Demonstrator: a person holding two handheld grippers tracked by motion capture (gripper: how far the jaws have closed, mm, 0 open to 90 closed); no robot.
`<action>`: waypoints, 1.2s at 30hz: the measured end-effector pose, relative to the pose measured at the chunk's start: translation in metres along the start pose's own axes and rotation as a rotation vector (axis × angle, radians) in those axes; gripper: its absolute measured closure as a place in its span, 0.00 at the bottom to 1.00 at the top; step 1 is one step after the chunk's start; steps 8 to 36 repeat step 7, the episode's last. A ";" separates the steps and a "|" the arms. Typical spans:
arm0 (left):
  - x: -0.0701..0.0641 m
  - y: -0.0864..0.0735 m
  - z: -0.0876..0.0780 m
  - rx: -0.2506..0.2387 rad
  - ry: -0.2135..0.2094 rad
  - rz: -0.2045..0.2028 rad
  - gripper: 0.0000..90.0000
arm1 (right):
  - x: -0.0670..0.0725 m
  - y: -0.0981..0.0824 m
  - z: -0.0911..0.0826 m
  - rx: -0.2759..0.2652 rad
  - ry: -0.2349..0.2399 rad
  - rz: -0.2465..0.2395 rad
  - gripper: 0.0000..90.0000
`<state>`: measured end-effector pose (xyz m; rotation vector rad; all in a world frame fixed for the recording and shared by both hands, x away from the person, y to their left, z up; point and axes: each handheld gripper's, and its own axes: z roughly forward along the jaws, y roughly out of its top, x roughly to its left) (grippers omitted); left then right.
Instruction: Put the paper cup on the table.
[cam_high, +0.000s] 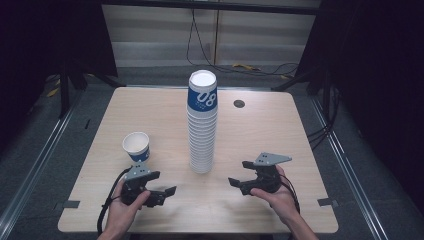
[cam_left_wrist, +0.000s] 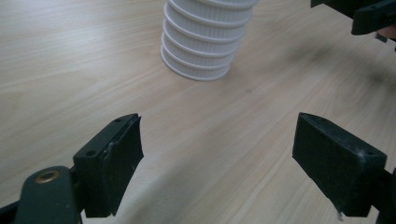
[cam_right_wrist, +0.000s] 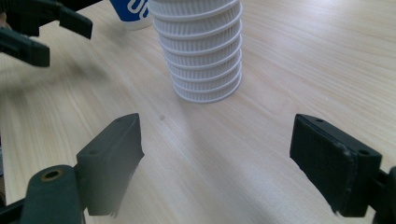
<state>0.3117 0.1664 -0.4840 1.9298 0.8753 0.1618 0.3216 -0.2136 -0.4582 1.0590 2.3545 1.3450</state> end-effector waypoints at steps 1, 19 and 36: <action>0.000 -0.002 0.001 0.000 0.000 0.008 0.18 | 0.001 -0.001 0.001 0.000 0.000 -0.002 0.19; 0.005 -0.010 0.004 0.037 -0.004 -0.013 0.18 | 0.002 -0.010 0.007 0.017 -0.018 0.018 0.19; 0.005 -0.010 0.004 0.037 -0.004 -0.013 0.18 | 0.002 -0.010 0.007 0.017 -0.018 0.018 0.19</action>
